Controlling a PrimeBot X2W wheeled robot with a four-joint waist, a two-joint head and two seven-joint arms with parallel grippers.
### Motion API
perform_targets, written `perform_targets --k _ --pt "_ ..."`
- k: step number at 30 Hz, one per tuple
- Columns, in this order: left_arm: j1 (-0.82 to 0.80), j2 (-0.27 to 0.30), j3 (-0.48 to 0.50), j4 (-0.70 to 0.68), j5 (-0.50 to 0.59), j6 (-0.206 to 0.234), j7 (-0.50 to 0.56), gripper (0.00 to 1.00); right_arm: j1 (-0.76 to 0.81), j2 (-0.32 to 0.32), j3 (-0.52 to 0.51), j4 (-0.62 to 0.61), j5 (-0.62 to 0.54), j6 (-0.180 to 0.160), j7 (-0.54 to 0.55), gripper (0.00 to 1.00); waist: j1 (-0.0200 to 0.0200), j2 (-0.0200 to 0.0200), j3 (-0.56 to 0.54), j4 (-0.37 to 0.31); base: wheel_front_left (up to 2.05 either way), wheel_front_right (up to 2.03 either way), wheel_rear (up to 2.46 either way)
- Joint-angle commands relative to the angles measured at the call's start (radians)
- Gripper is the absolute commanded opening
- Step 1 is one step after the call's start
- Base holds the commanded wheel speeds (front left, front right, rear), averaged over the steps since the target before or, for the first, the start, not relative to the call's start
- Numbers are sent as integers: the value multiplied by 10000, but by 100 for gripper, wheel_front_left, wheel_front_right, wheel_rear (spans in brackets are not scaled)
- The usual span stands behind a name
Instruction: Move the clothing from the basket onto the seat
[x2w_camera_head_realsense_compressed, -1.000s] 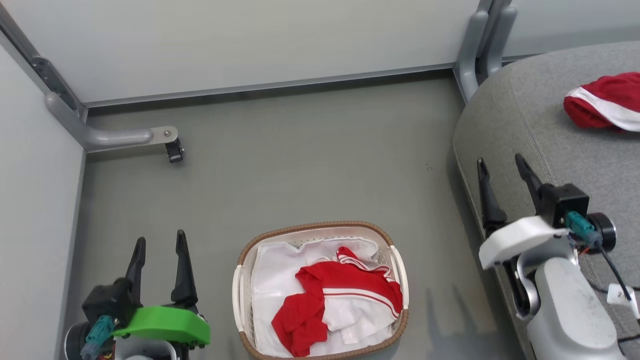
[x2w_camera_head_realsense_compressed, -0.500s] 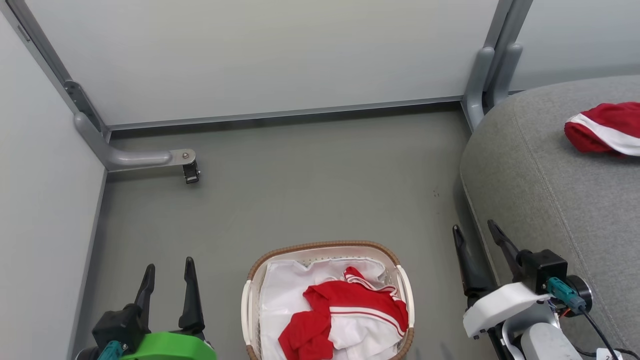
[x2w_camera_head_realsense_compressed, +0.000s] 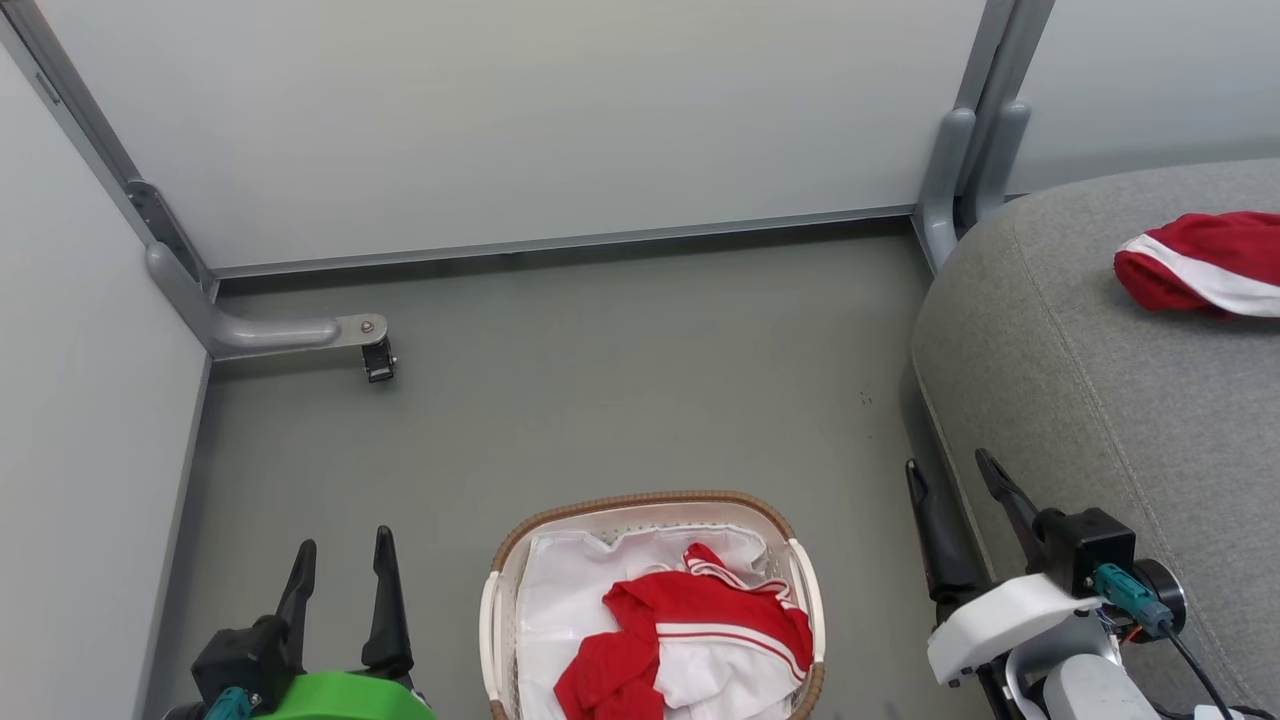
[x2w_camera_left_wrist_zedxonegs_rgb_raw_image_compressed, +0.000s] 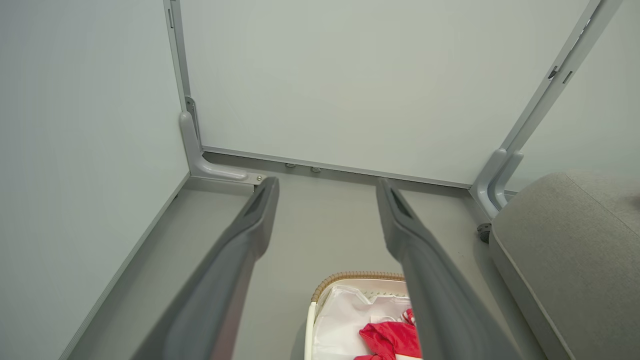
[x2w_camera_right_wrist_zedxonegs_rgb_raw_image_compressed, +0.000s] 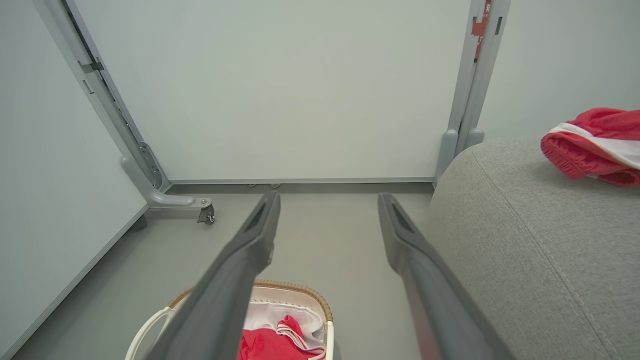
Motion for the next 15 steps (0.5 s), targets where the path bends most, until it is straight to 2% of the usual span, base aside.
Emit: perform_targets --k 1,15 --pt "142 -9 31 51 87 -50 6 100 78 -43 -32 -22 -17 -10 -23 100 1 0 1 0 0 0 0" --pt "-32 -121 175 55 263 -214 5 100 -116 -42 -148 -93 -58 -12 -23 100 1 0 281 -42 0 0 0"
